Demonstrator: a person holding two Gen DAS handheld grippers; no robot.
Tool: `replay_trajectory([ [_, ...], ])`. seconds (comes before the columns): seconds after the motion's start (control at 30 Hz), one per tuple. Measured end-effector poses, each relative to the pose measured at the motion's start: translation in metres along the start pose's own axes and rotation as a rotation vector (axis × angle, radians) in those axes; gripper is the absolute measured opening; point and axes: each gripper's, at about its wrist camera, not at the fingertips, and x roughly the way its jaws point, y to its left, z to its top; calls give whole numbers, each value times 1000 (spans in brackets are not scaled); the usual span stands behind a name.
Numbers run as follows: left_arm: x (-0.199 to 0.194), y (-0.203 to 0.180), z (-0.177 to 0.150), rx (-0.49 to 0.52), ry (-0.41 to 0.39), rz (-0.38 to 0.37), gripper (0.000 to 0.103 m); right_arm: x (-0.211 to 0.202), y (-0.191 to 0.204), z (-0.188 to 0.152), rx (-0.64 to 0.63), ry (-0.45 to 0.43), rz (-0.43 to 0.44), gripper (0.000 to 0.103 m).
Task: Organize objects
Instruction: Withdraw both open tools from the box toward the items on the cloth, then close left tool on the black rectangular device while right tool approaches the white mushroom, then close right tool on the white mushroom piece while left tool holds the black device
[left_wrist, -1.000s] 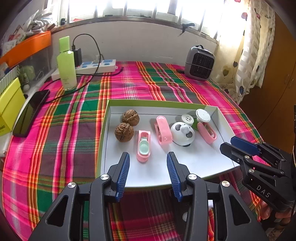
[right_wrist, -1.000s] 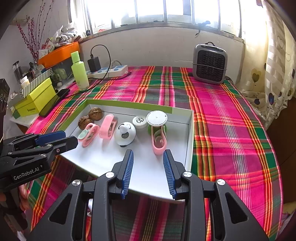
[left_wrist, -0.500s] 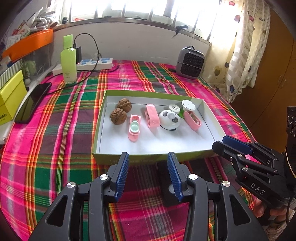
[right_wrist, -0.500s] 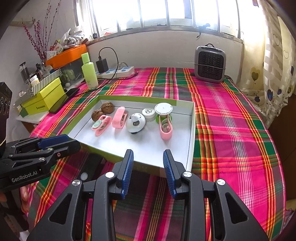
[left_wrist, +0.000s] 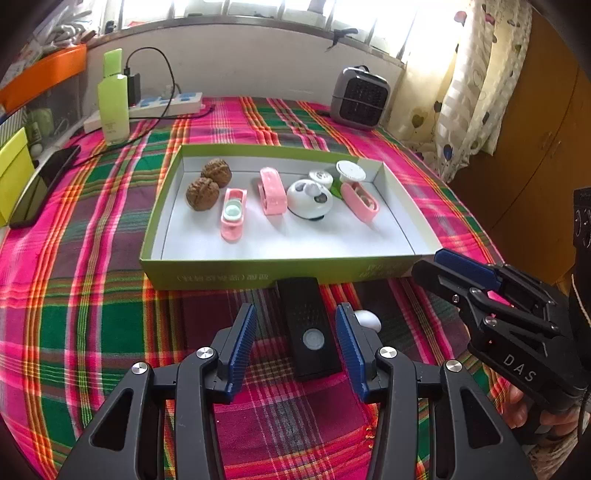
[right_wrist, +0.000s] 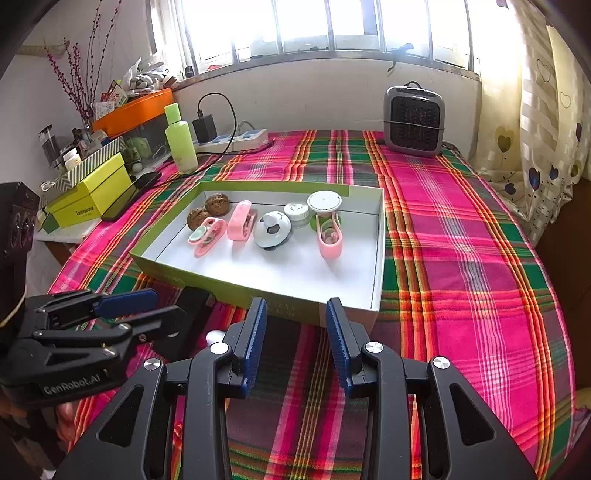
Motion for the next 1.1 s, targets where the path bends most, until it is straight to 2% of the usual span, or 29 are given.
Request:
replay_trajectory([
  [0.23, 11, 0, -5, -4, 31, 4, 44, 0, 1, -3, 2, 4, 2, 35],
  [0.4, 16, 2, -5, -5, 33, 37, 44, 0, 2, -5, 0, 8, 2, 35],
  [0.63, 17, 3, -5, 0, 23, 45, 43, 3, 5, -6, -2, 22, 7, 35],
  [0.83, 16, 8, -5, -7, 19, 70, 26, 4, 10, -10, -9, 33, 21, 35],
  [1.1, 11, 19, -10, -34, 3, 81, 26, 9, 22, -15, -19, 56, 57, 35],
])
